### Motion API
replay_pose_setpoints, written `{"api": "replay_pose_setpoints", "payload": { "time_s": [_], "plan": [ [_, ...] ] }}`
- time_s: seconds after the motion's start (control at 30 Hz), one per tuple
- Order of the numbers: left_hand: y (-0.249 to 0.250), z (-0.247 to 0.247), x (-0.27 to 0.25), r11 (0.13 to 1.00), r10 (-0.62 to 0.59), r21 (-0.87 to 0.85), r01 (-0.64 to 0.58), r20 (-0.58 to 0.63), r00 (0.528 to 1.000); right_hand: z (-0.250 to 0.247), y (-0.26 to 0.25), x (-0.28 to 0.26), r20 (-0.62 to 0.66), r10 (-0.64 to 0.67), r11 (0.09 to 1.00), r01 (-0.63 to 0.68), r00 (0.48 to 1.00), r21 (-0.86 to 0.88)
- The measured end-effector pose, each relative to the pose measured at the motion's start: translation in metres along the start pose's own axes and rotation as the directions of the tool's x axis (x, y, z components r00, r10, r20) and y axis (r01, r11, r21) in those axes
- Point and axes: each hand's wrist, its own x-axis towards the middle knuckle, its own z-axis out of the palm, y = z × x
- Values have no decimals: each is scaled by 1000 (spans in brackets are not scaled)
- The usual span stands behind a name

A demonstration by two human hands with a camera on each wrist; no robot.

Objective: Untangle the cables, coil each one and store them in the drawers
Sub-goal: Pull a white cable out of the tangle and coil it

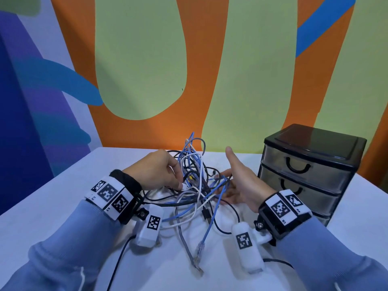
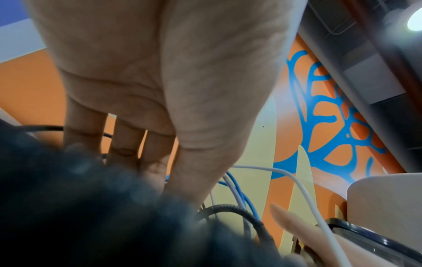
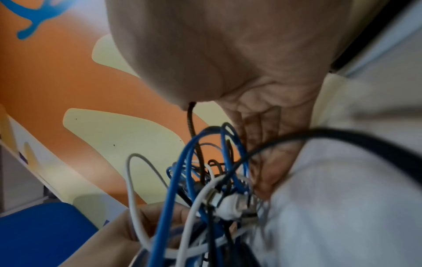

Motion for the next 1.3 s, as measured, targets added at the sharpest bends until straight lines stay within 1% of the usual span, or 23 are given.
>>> {"api": "replay_pose_setpoints", "payload": {
  "time_s": [0.07, 0.17, 0.27, 0.3, 0.37, 0.43, 0.5, 0.57, 0.63, 0.7, 0.83, 0.93, 1.07, 1.17, 1.23, 1.3],
  "plan": [
    [-1, 1, 1, 1000, -6, -20, 6, 4, 1000, 3, -1, 0, 45, -20, 997, 17, 999, 78],
    [-2, 1, 2, 994, -17, -112, 14, -28, 999, 5, -3, -1, 132, -49, 964, 13, 990, 265],
    [-4, -1, 1, 975, -43, -220, 27, -71, 997, 0, -2, -1, 251, -137, 863, -9, 958, 506],
    [-5, -2, 1, 960, -51, -277, 30, -69, 996, -2, -2, -2, 269, -172, 823, -12, 947, 568],
    [-8, -2, 1, 905, -59, -425, 29, -58, 997, -5, -2, -3, 296, -236, 758, -16, 926, 653],
    [-10, 1, 2, 838, -91, -544, 48, -53, 994, -5, -3, -5, 315, -300, 730, 4, 900, 684],
    [-11, 3, 4, 794, -121, -604, 77, -32, 992, -3, -2, -5, 291, -366, 759, 102, 884, 643],
    [-10, 4, 5, 768, -128, -633, 99, 0, 992, 2, 0, -5, 242, -412, 808, 230, 878, 542],
    [-11, 4, 5, 748, -132, -653, 122, 34, 991, 5, 4, -1, 211, -428, 842, 304, 879, 446],
    [-10, 5, 6, 738, -124, -661, 133, 61, 990, 6, 8, 3, 173, -442, 853, 353, 880, 384],
    [-8, 8, 8, 724, -129, -671, 159, 94, 987, 8, 11, 3, 96, -513, 835, 470, 853, 288],
    [-6, 13, 8, 733, -89, -667, 131, 97, 991, 9, 9, 1, 20, -529, 822, 506, 849, 261],
    [-3, 16, 10, 776, -65, -629, 56, 9, 998, 8, 7, 2, -40, -548, 815, 545, 835, 196],
    [-2, 16, 10, 793, -51, -609, 27, -22, 998, 9, 6, 3, -93, -524, 826, 532, 847, 188],
    [-1, 17, 8, 774, -35, -633, 11, -26, 999, 9, 6, 5, -125, -496, 834, 512, 859, 207],
    [0, 19, 8, 730, -3, -683, 2, -1, 1000, 10, 6, 5, -111, -473, 848, 486, 874, 212]
  ]
}}
